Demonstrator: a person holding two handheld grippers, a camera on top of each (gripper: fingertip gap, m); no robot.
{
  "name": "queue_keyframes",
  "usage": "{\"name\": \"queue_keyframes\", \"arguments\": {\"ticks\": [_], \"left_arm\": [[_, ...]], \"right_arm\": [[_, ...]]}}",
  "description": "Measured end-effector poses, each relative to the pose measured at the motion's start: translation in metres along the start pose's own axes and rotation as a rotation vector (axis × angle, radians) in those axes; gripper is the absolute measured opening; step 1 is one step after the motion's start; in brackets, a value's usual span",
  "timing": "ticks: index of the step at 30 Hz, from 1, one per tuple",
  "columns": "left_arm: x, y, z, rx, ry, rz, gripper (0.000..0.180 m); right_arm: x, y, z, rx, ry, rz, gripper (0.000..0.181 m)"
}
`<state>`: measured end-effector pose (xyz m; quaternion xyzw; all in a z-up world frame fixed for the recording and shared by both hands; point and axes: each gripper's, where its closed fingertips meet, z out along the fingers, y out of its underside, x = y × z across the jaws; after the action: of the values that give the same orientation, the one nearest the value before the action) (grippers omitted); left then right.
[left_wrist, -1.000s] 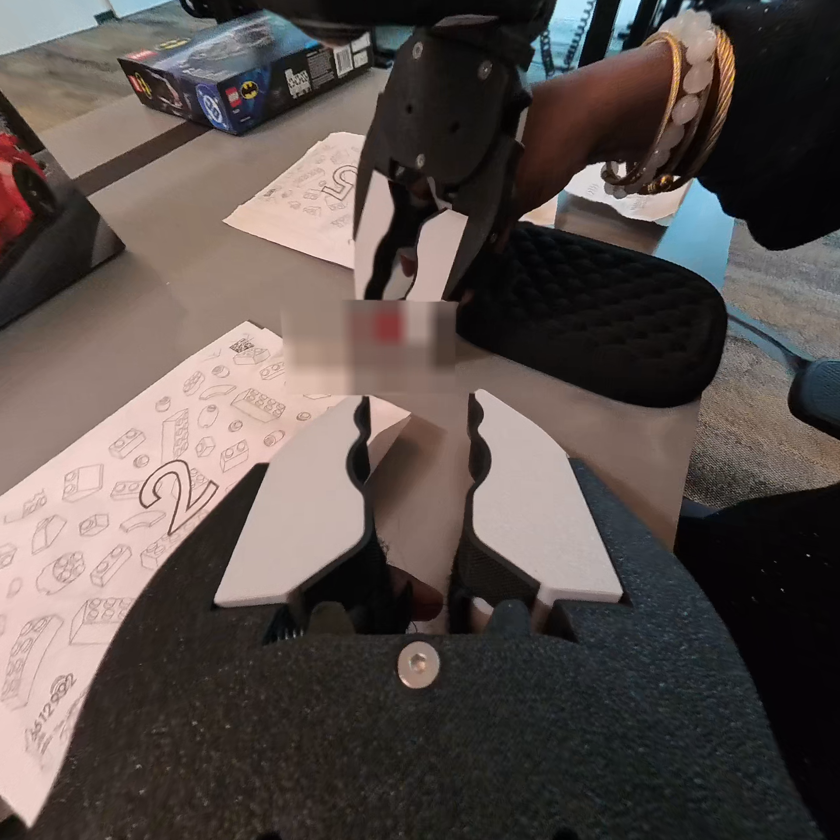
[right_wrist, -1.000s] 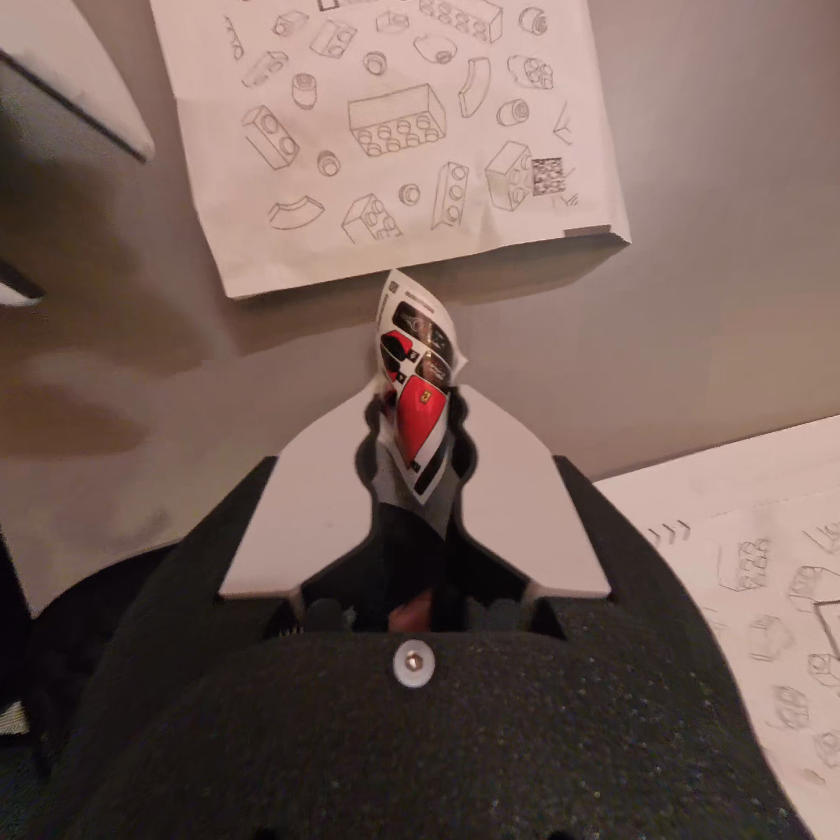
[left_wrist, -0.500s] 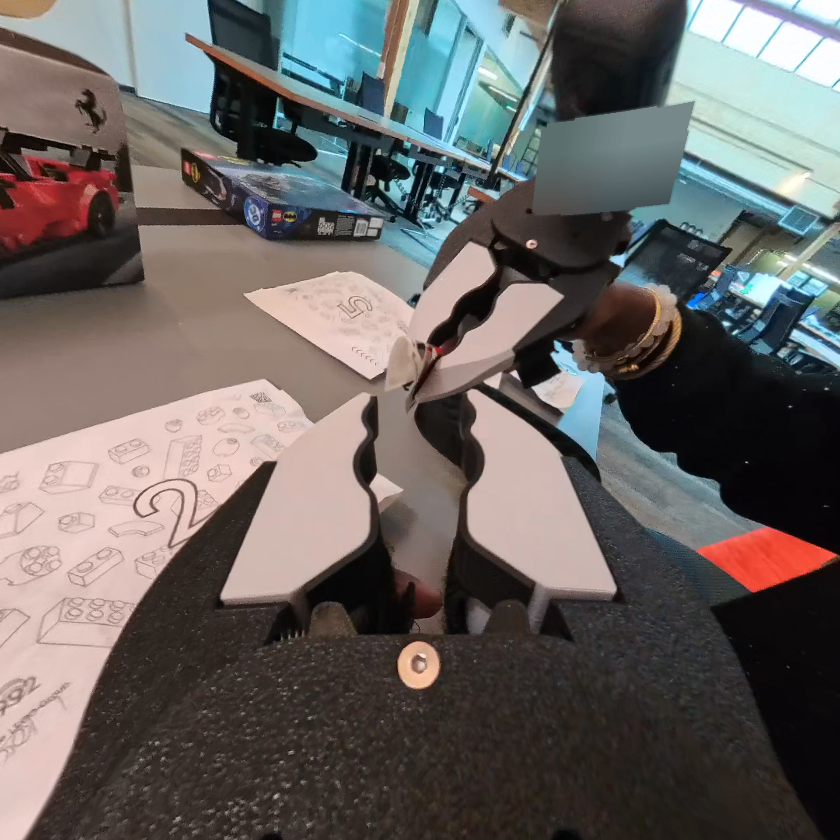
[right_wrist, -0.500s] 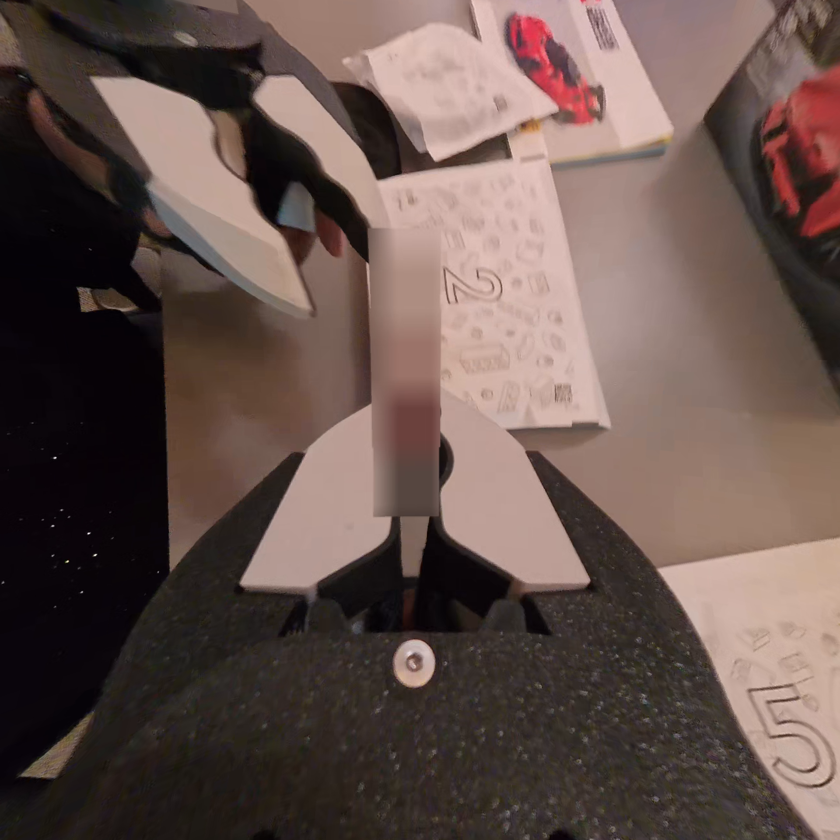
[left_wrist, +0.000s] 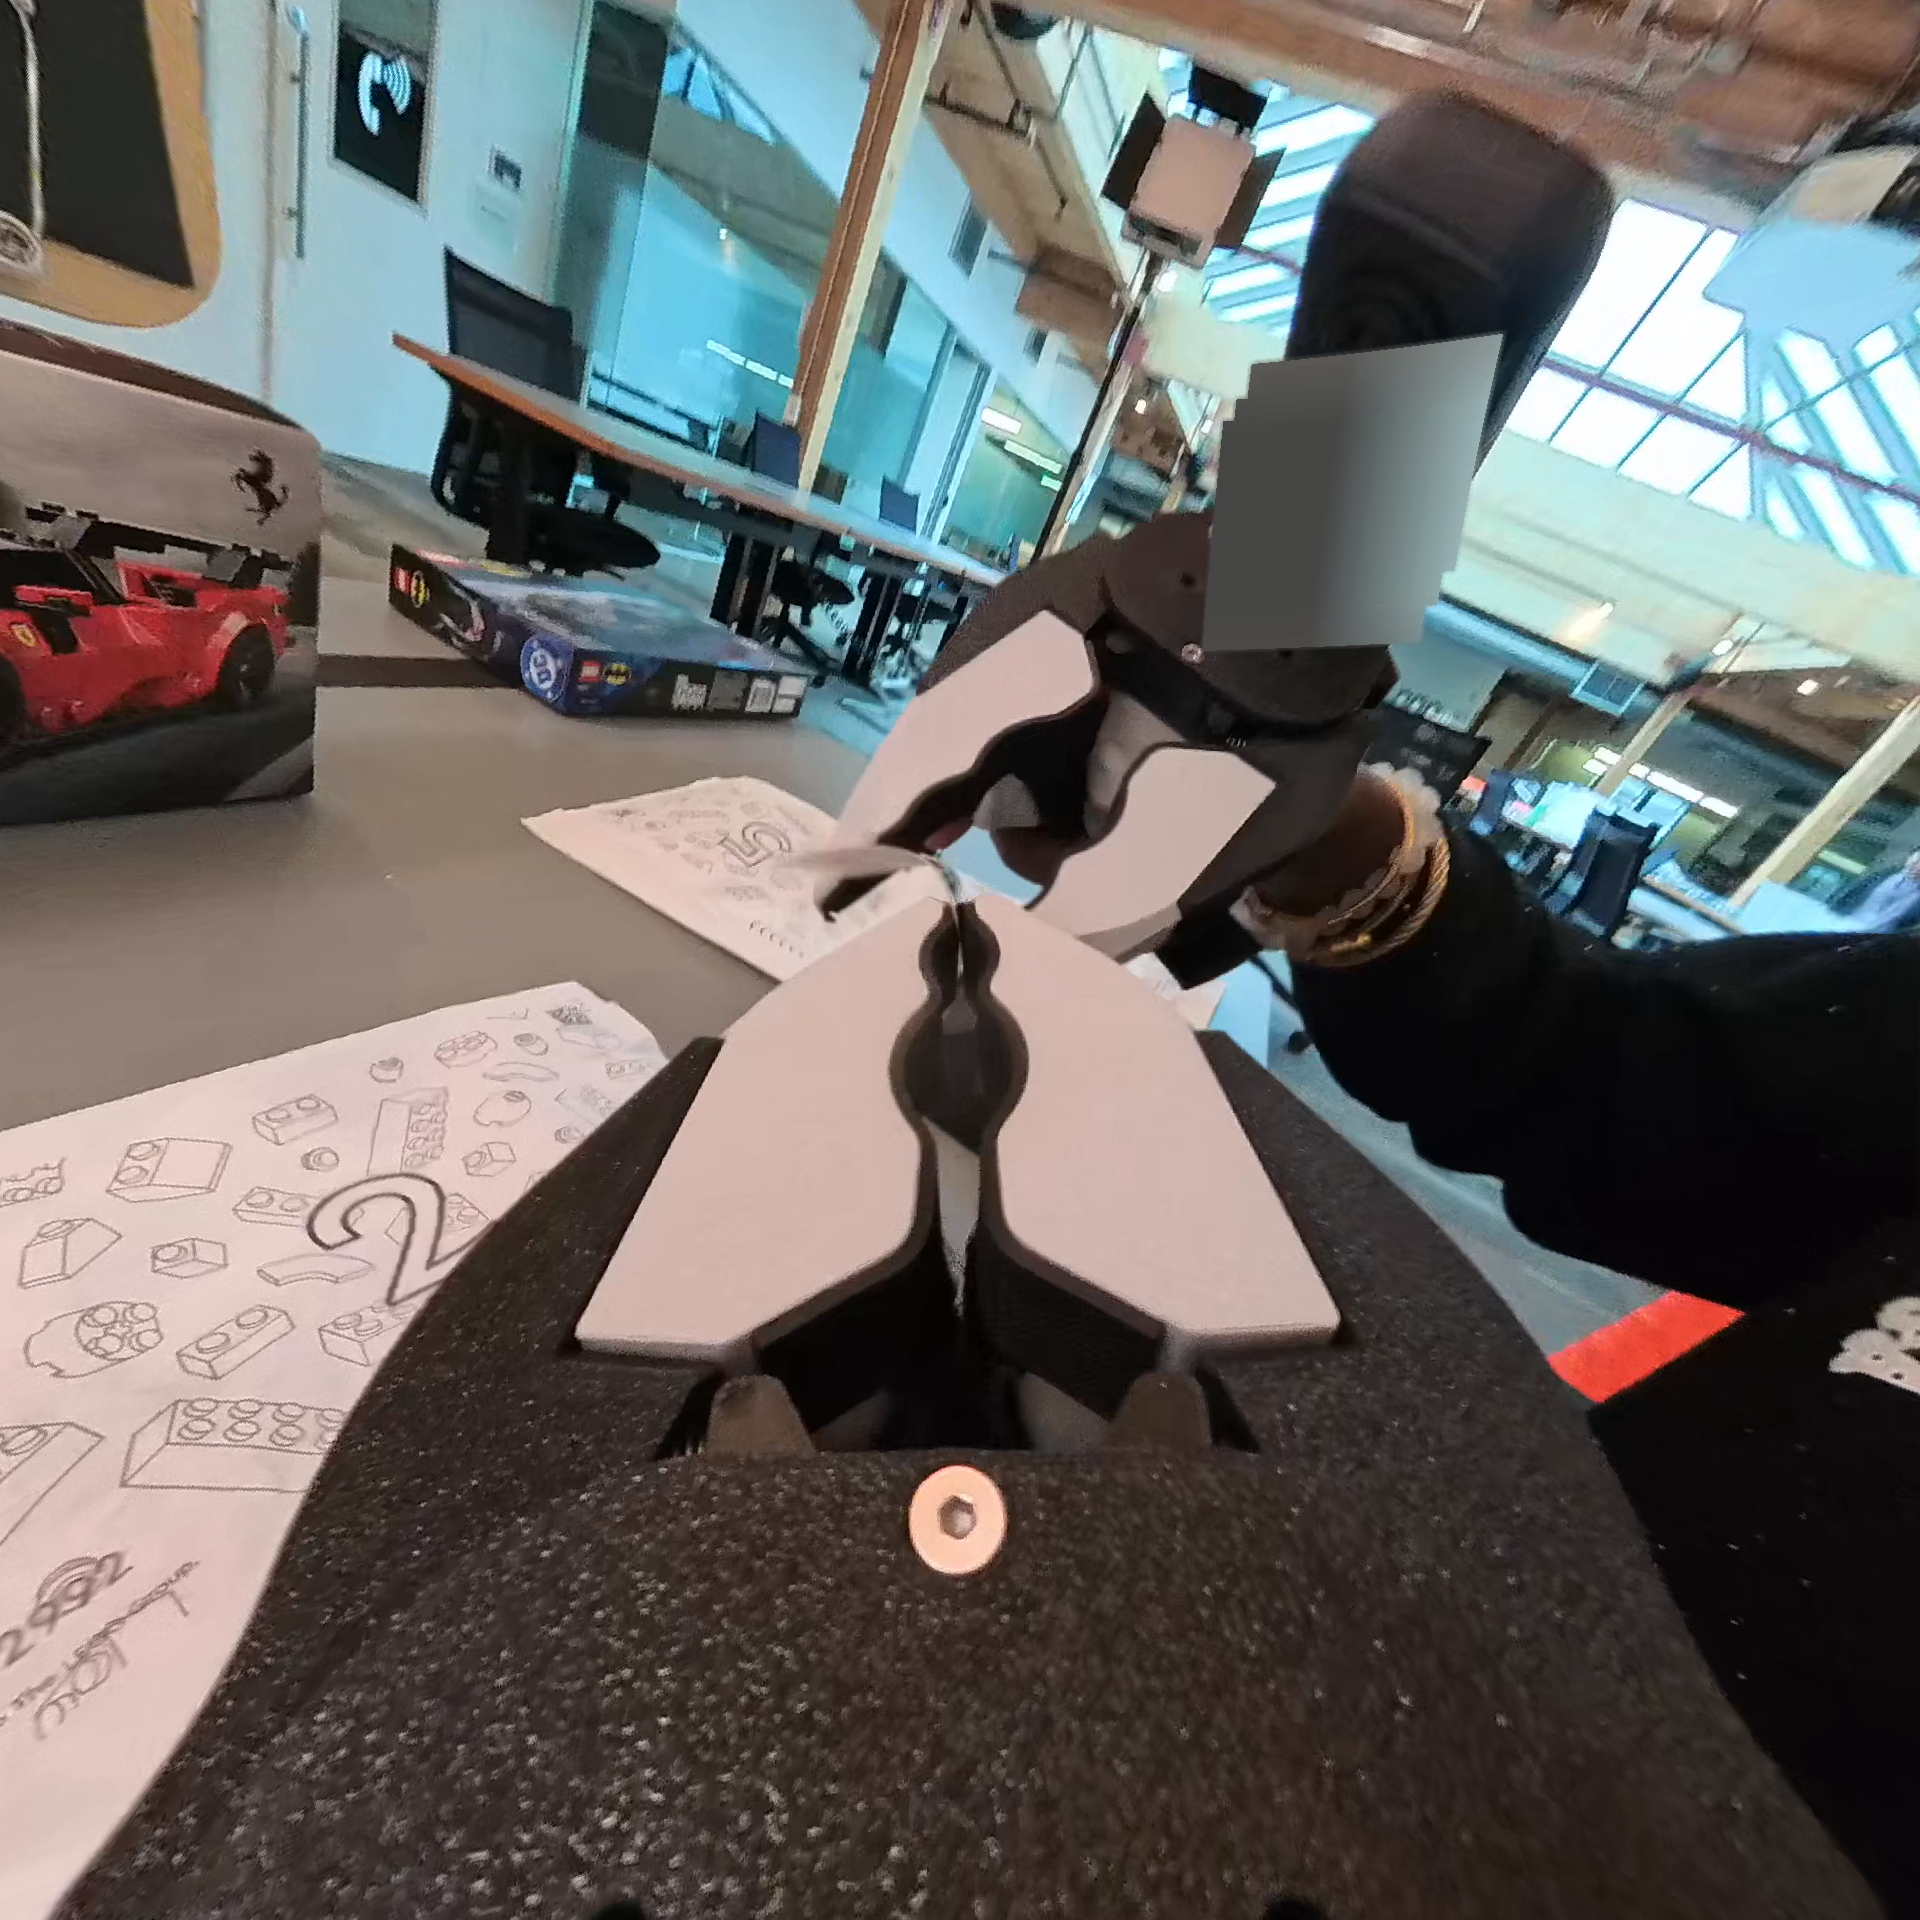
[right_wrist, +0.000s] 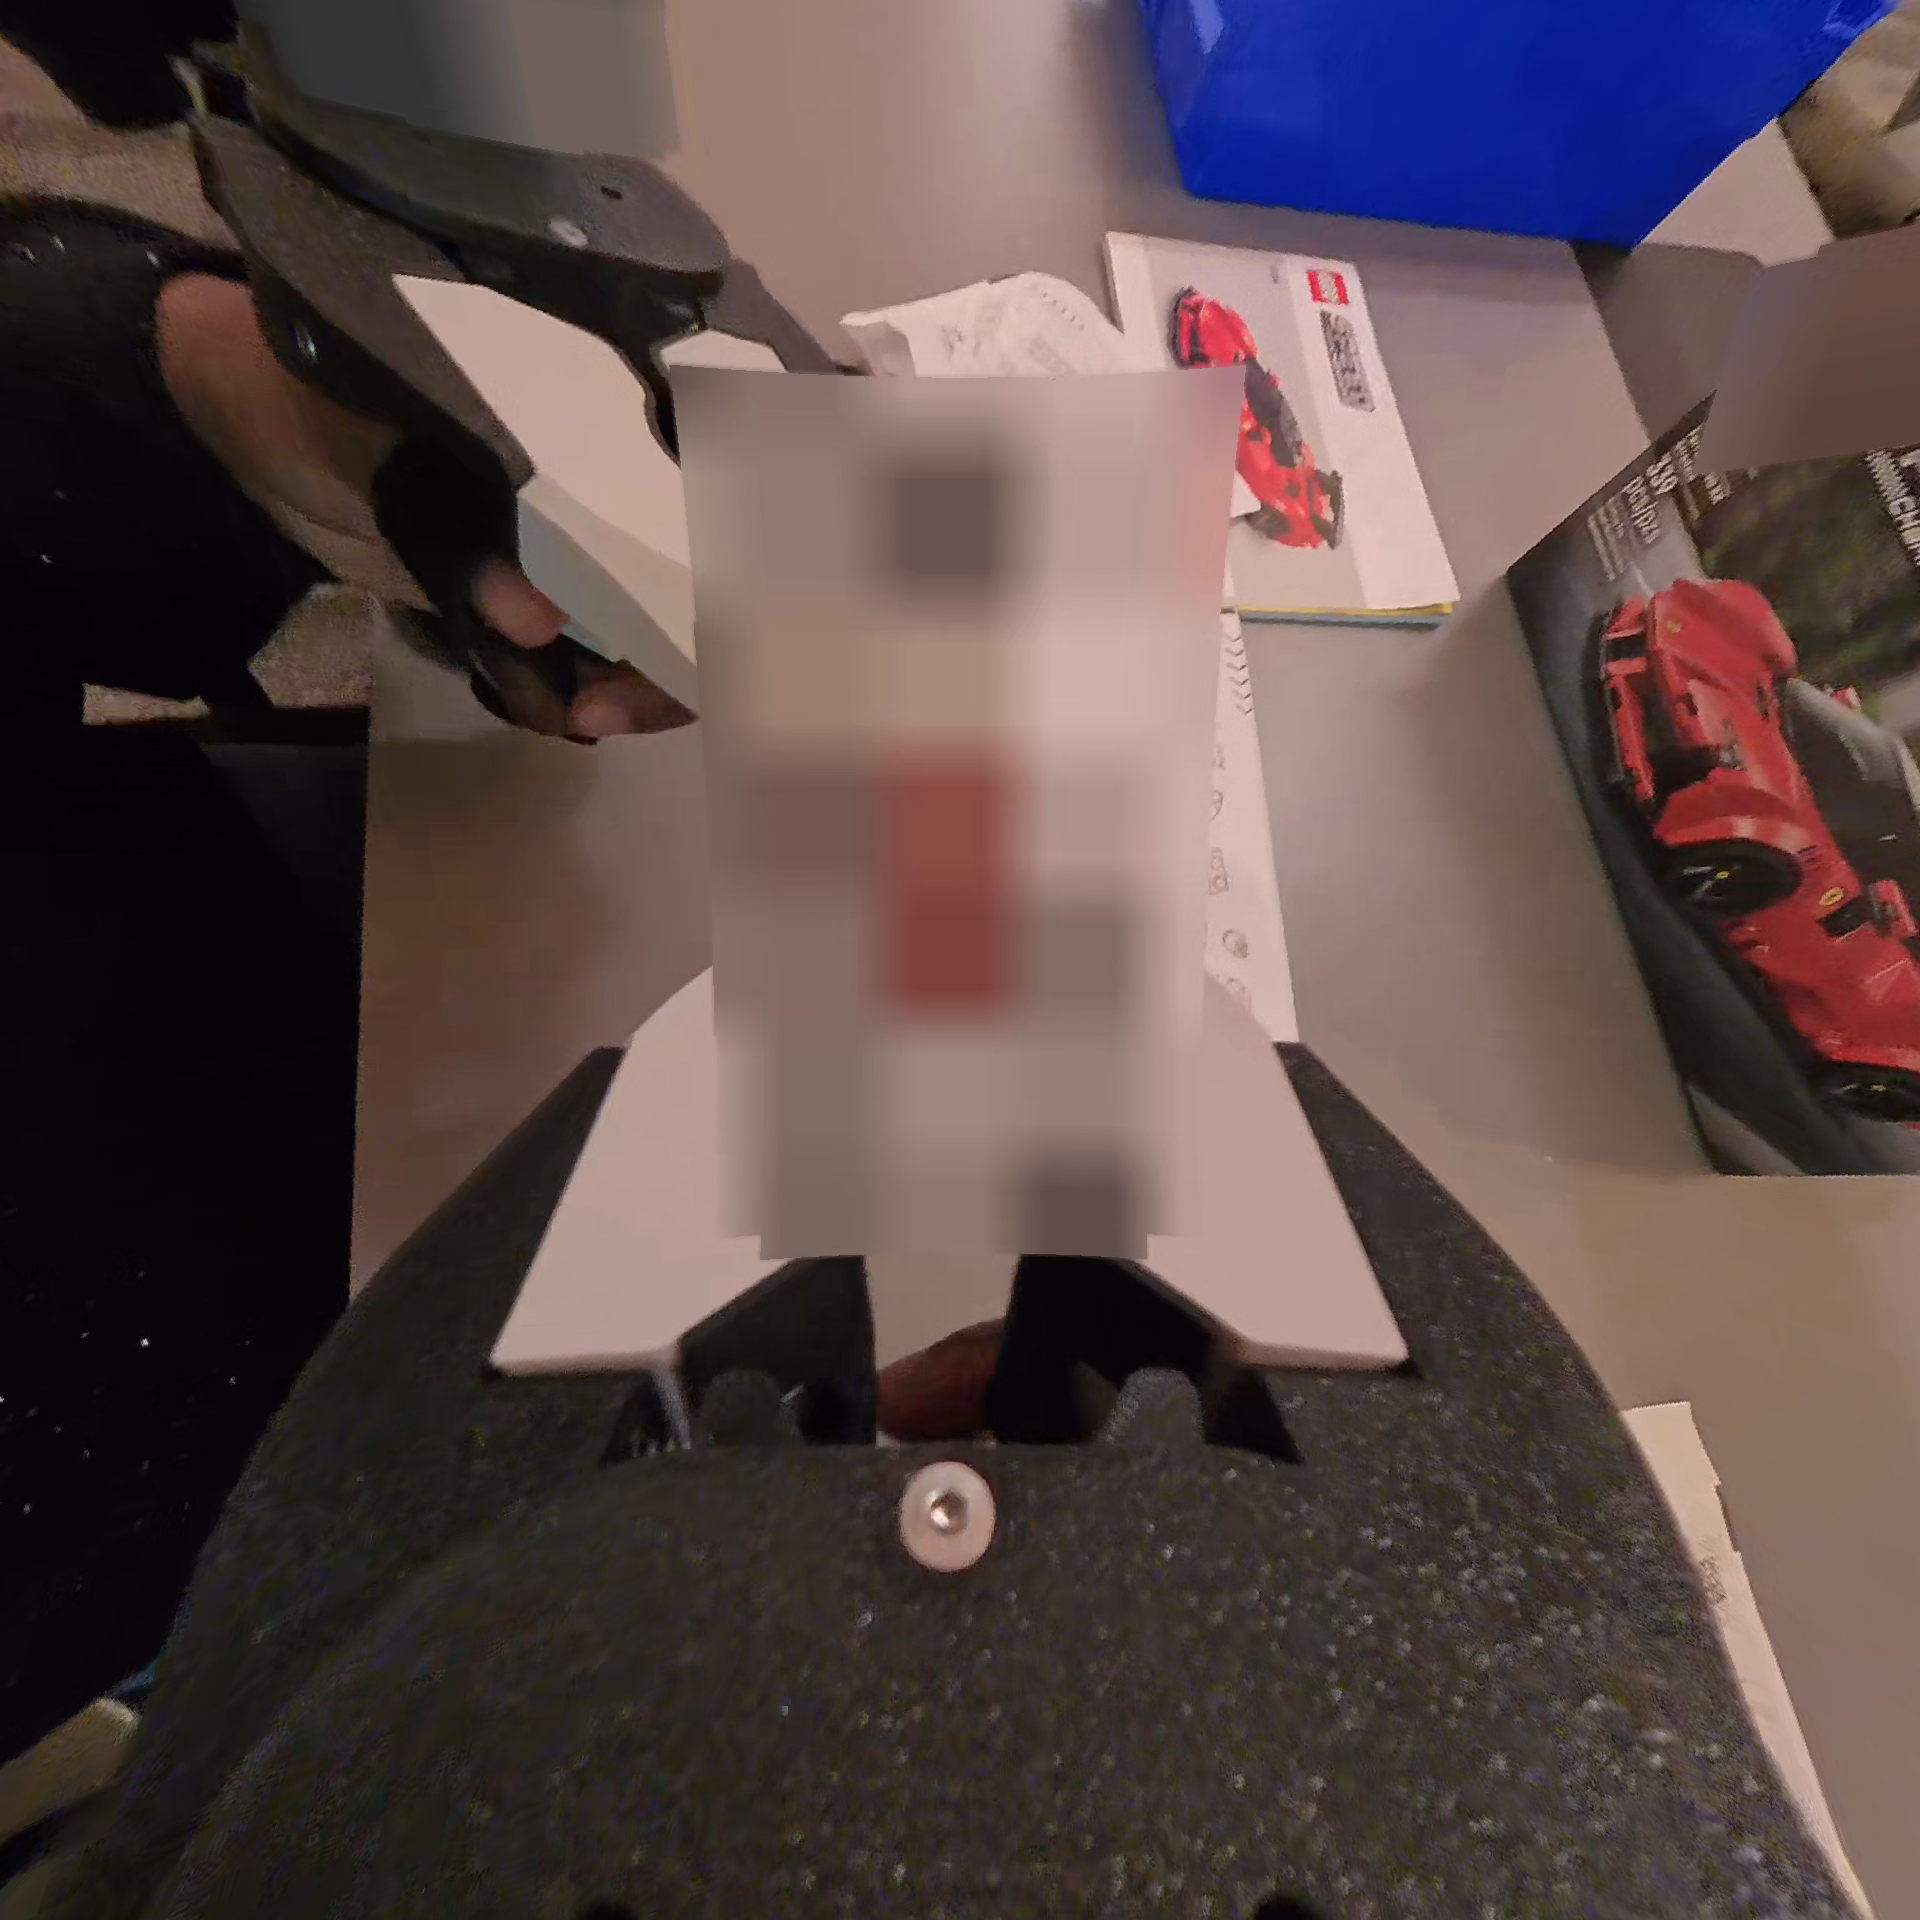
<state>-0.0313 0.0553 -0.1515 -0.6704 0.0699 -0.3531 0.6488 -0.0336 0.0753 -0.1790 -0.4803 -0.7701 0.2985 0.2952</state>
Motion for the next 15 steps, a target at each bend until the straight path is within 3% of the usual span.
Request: {"name": "queue_keyframes", "arguments": {"ticks": [5,11,15], "left_arm": [[0.001,-0.024,-0.016,0.035,0.119,-0.047,0.0],[0.007,-0.054,-0.019,-0.015,0.355,-0.099,0.0],[0.008,-0.068,-0.018,-0.01,0.416,-0.099,0.0]], "right_arm": [[-0.001,-0.009,-0.008,0.093,-0.09,0.144,0.063],[-0.005,-0.052,-0.023,0.323,-0.249,0.347,0.053],[-0.004,-0.068,-0.031,0.405,-0.236,0.335,0.033]]}}
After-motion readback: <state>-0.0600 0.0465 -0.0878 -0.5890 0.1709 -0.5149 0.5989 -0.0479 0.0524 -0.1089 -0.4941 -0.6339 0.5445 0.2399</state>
